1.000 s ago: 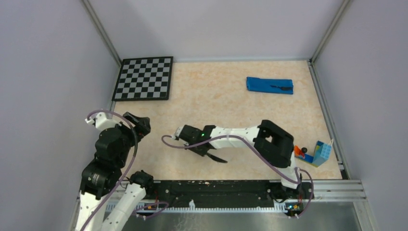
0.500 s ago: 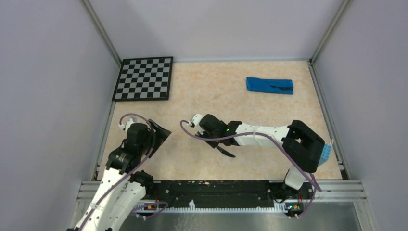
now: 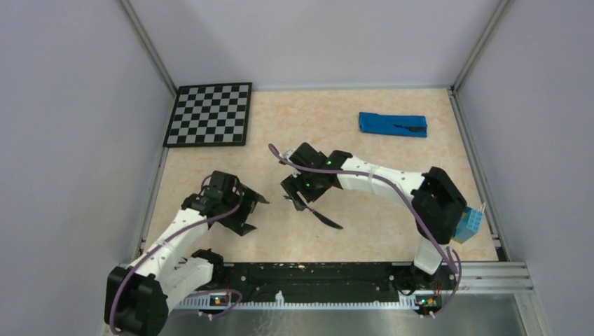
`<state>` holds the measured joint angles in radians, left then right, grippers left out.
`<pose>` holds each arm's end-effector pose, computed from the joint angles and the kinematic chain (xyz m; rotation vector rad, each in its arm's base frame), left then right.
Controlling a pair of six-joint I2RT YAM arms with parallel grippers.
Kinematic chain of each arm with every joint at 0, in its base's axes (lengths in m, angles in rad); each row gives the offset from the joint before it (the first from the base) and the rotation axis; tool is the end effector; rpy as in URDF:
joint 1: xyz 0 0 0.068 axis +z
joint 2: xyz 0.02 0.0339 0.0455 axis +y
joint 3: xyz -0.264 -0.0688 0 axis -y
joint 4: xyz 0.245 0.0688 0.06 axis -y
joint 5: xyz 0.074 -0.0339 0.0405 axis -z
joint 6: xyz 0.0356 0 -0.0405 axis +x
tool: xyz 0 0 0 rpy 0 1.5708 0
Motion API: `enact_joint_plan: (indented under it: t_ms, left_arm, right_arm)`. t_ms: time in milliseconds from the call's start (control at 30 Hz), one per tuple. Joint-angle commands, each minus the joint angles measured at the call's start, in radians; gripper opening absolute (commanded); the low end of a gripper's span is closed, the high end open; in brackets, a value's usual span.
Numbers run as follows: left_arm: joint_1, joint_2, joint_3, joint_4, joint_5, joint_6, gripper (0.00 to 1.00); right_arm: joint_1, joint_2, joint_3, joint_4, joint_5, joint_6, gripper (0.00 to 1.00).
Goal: Fold the napkin into a case and place the utensils inside
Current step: Pick up the knife from the center of the board.
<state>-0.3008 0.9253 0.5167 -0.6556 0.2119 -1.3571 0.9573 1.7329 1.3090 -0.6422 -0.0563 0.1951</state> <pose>0.1531 -0.0553 0.1870 -1.3721 2.5078 -0.7507 0.2077 0.2984 0.2321 -1.0277 2.5118 0.4453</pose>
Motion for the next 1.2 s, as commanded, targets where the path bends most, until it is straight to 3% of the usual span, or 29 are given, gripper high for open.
enact_joint_plan:
  t_ms: [0, 133, 600, 767, 1167]
  left_arm:
    - [0.005, 0.025, 0.112, -0.111, -0.076, 0.012, 0.95]
    - [0.005, -0.034, 0.115, -0.156, -0.155, 0.036, 0.95]
    - [0.005, -0.237, 0.132, -0.225, -0.351, 0.178, 0.95]
    - [0.005, -0.267, 0.143, -0.234, -0.392, 0.202, 0.95]
    - [0.005, -0.287, 0.15, -0.24, -0.411, 0.226, 0.95]
  right_arm:
    - [0.004, 0.09, 0.145, -0.224, -0.055, 0.005, 0.74]
    - [0.012, 0.228, 0.296, -0.366, 0.018, -0.048, 0.74]
    - [0.049, 0.505, 0.554, -0.511, 0.1, -0.115, 0.63]
    - [0.056, 0.554, 0.575, -0.53, 0.125, -0.117, 0.58]
    - [0.069, 0.602, 0.532, -0.496, 0.157, -0.127, 0.33]
